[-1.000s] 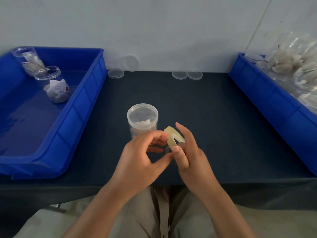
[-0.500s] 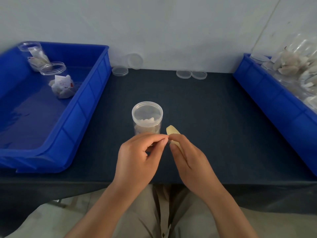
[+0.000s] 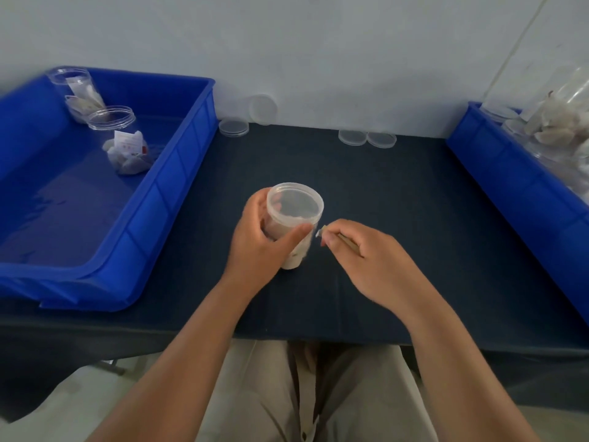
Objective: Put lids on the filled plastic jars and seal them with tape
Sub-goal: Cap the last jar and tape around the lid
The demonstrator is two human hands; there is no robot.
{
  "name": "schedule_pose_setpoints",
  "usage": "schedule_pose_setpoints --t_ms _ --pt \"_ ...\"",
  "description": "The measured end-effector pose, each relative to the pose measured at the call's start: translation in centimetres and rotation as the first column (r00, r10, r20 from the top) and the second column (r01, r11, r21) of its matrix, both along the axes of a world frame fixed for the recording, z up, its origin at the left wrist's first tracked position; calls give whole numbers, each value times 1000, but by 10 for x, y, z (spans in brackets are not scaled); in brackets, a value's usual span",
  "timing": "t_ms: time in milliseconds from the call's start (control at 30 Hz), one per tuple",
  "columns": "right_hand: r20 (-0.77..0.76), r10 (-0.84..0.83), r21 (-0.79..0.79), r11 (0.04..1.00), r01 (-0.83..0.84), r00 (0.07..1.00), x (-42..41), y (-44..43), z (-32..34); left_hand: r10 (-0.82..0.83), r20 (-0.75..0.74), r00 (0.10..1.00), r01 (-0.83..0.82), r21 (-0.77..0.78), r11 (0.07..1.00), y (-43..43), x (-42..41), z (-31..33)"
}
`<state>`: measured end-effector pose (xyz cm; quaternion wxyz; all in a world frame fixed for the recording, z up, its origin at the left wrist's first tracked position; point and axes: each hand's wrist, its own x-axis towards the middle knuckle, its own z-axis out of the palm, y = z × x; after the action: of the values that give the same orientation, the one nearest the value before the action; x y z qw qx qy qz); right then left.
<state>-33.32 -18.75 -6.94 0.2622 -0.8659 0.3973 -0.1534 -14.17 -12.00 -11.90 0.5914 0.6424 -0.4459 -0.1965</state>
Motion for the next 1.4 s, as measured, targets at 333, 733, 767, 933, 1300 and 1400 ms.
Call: schedule_pose_setpoints --t_ms 333,733,767,933,1300,1400 --pt "-12 -36 71 997 37 999 12 -7 3 -62 139 988 49 96 994 5 -4 5" --pt "-53 -83 41 996 85 995 18 2 10 89 426 901 -167 148 975 1 -6 2" --pt "-55 -88 38 995 91 995 19 3 10 96 442 892 -178 148 973 1 -5 1" --pt "-74 -104 3 994 105 992 21 4 9 73 456 887 -149 132 980 3 -3 1" --pt "-96 151 172 976 -133 984 2 -14 15 -16 158 987 -10 164 986 4 9 5" --pt "-113 142 189 975 -119 983 -4 -22 14 -81 17 997 77 162 984 3 11 7"
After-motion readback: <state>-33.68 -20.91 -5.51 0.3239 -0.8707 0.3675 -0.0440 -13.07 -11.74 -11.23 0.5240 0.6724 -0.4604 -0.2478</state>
